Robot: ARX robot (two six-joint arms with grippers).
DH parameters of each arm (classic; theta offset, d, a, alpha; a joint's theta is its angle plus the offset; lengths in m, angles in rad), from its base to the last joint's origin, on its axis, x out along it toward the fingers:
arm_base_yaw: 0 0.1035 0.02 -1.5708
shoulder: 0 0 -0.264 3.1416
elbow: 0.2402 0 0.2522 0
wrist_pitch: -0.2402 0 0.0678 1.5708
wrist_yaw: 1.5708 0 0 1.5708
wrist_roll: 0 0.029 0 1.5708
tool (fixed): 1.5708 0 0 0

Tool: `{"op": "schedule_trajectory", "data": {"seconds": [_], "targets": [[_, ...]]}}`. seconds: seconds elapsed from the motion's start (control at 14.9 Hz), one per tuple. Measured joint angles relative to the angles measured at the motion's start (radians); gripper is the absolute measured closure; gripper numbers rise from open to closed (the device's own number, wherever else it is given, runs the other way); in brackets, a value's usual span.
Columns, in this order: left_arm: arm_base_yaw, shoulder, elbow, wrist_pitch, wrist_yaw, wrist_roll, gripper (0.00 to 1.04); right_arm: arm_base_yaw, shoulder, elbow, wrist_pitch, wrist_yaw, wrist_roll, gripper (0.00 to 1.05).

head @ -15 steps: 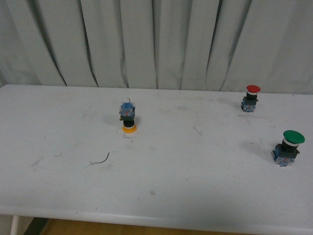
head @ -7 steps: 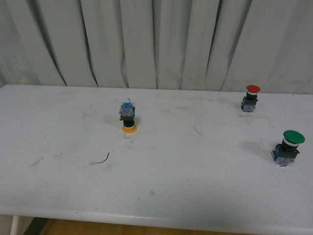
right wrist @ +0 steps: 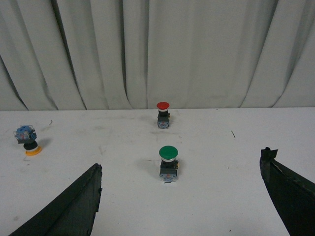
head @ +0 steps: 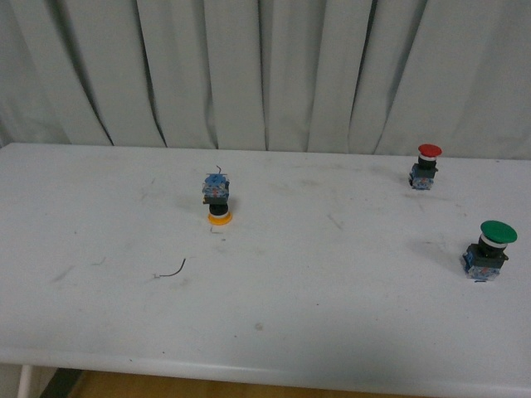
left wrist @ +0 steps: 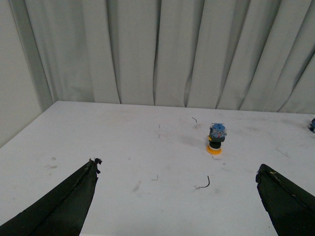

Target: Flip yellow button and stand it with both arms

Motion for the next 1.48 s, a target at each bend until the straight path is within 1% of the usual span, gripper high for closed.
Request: {"op": "schedule_trajectory", "data": {"seconds": [0.27, 0.34, 0.4, 0.47, 0.54, 0.61, 0.67, 0.74, 0.81, 0.94, 1.08, 1.21, 1.48], "targets": [[0.000, 0.000, 0.000, 0.000, 0.000, 0.000, 0.07, 0.000, 0.000, 0.000, 0.000, 0.000, 0.000, 0.06], [-0.013, 0.018, 0.027, -0.098, -0.029, -0.021, 0.07, 0.000, 0.000, 0.000, 0.000, 0.000, 0.000, 0.06], [-0.079, 0.159, 0.121, -0.284, -0.135, -0.104, 0.07, 0.000, 0.000, 0.000, 0.000, 0.000, -0.001, 0.06], [-0.151, 0.233, 0.175, -0.353, -0.208, -0.179, 0.07, 0.000, 0.000, 0.000, 0.001, -0.001, 0.000, 0.06], [-0.220, 0.235, 0.191, -0.361, -0.292, -0.249, 0.07, 0.000, 0.000, 0.000, 0.000, 0.000, 0.000, 0.06], [-0.279, 0.250, 0.208, -0.327, -0.352, -0.293, 0.07, 0.000, 0.000, 0.000, 0.000, 0.000, 0.000, 0.06], [-0.337, 0.334, 0.237, -0.240, -0.403, -0.326, 0.07, 0.000, 0.000, 0.000, 0.000, 0.000, 0.000, 0.06], [-0.380, 0.458, 0.261, -0.136, -0.419, -0.328, 0.07, 0.000, 0.000, 0.000, 0.000, 0.000, 0.000, 0.06], [-0.397, 0.581, 0.290, -0.042, -0.417, -0.319, 0.07, 0.000, 0.000, 0.000, 0.000, 0.000, 0.000, 0.06], [-0.375, 0.887, 0.439, 0.172, -0.379, -0.257, 0.07, 0.000, 0.000, 0.000, 0.000, 0.000, 0.000, 0.06], [-0.357, 1.178, 0.634, 0.270, -0.334, -0.185, 0.07, 0.000, 0.000, 0.000, 0.000, 0.000, 0.000, 0.06], [-0.347, 1.429, 0.833, 0.230, -0.283, -0.138, 0.07, 0.000, 0.000, 0.000, 0.000, 0.000, 0.000, 0.06], [-0.367, 1.802, 1.209, 0.132, -0.250, -0.088, 0.07, 0.000, 0.000, 0.000, 0.000, 0.000, 0.000, 0.06]]}}
